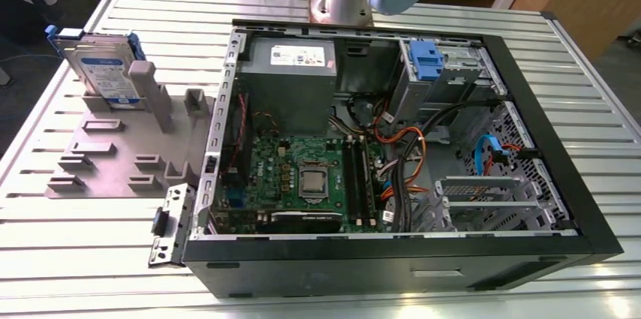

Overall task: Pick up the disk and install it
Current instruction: 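Pick up the disk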

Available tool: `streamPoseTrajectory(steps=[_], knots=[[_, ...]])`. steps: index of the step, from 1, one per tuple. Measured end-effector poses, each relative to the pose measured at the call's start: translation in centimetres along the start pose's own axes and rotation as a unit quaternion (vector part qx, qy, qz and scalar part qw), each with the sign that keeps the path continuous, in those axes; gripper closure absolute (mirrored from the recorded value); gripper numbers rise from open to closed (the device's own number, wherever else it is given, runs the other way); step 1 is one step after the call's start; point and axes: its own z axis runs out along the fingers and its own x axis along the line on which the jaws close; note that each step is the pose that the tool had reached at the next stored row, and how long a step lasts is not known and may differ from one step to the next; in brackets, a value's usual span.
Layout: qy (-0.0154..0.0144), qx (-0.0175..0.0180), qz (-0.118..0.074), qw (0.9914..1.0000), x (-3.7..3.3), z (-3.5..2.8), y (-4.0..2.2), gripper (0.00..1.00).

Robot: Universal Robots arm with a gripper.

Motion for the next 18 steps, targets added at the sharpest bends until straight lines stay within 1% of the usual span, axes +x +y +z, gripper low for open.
streamPoseTrajectory(steps=[3,13,18], knots=[[0.0,0.0,0.0,1.0,0.1,0.08,-0.01,0.89],[0.0001,0.0,-0.001,1.0,0.12,0.09,-0.01,0.89],[0.0005,-0.0002,-0.012,0.99992,0.13,0.09,-0.01,0.89]])
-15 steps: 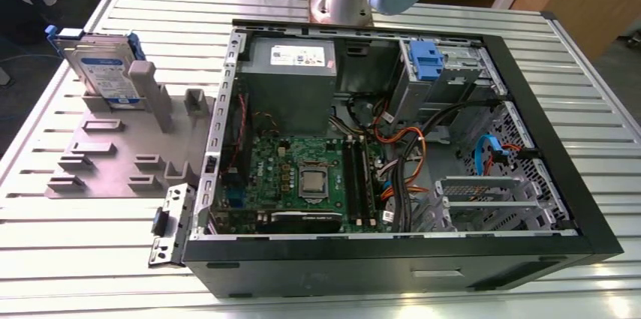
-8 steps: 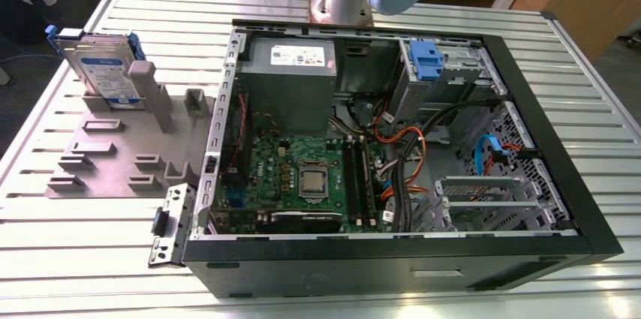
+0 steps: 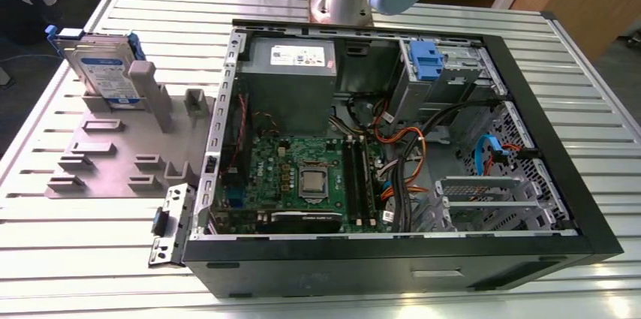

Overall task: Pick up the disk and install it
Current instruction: 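Pick up the disk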

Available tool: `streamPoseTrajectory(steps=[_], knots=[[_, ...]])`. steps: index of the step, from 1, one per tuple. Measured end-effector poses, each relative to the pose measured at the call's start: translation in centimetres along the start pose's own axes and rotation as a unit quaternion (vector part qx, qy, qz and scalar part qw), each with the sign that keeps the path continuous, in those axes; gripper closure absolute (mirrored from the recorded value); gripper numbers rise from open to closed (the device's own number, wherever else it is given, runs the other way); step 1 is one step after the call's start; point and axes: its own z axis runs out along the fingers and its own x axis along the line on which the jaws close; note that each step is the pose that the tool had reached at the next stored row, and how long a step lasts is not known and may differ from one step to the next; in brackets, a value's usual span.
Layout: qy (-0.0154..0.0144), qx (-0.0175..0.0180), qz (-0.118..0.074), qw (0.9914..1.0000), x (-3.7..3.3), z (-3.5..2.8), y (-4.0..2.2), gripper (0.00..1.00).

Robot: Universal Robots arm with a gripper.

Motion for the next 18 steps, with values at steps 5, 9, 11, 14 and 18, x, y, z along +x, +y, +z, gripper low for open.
streamPoseTrajectory(steps=[5,9,11,14,18], knots=[[0.0007,-0.0004,-0.017,0.99986,-0.01,0.0,0.0,0.89],[0.0013,-0.0007,-0.032,0.99949,-0.01,0.0,0.0,0.89],[0.0016,-0.0008,-0.04,0.99921,-0.01,0.0,0.0,0.89],[0.0021,-0.0011,-0.051,0.99869,-0.01,0.0,0.0,0.89],[0.0023,-0.0012,-0.056,0.99841,-0.01,0.0,0.0,0.89]])
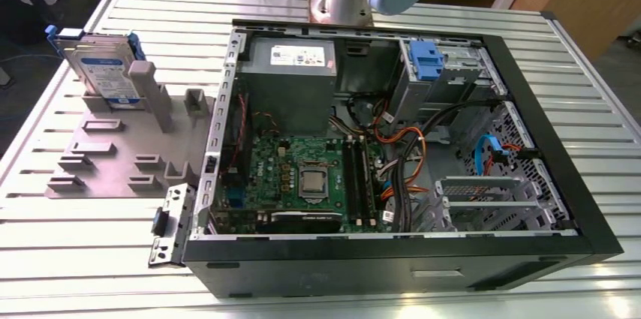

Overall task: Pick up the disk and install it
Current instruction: 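Pick up the disk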

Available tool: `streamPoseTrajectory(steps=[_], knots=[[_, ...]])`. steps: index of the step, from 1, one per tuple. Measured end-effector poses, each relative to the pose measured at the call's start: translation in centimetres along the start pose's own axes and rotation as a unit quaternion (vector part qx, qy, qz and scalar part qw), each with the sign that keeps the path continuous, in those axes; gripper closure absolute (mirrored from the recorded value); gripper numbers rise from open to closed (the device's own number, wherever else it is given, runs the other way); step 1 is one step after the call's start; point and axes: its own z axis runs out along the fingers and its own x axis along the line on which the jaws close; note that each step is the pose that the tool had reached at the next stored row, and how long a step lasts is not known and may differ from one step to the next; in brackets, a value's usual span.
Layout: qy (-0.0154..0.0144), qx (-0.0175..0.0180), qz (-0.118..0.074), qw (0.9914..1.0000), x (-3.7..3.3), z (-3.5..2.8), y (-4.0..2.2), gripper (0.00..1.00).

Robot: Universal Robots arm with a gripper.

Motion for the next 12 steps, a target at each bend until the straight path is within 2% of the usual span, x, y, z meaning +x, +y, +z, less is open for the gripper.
streamPoseTrajectory(steps=[12], knots=[[0.0,0.0,0.0,1.0,0.0,0.0,0.0,0.89]])
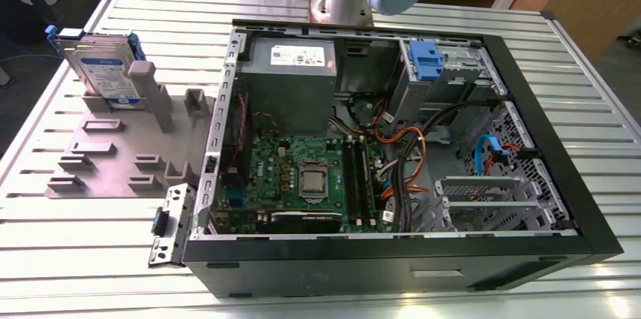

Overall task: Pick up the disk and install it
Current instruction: 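Pick up the disk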

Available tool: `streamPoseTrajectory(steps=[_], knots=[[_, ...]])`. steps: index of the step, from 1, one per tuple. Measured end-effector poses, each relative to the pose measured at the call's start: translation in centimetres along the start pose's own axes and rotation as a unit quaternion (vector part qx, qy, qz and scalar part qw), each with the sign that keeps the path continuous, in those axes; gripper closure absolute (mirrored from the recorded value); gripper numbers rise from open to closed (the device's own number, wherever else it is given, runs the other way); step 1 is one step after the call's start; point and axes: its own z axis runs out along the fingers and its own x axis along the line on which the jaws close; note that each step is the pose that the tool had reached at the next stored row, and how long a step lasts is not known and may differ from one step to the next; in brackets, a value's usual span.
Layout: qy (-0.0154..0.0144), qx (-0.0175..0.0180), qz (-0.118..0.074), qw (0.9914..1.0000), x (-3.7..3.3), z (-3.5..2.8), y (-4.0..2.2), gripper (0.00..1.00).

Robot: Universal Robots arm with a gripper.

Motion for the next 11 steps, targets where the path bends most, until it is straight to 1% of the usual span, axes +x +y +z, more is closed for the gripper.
streamPoseTrajectory(steps=[3,5,8,11], knots=[[0.0001,-0.0001,-0.003,1.0,0.0,0.0,0.0,0.89],[0.0003,-0.0002,-0.009,0.99996,0.0,0.0,0.0,0.89],[0.001,-0.0005,-0.024,0.99972,0.0,0.0,0.0,0.89],[0.0018,-0.001,-0.044,0.99904,0.0,0.0,0.0,0.89]])
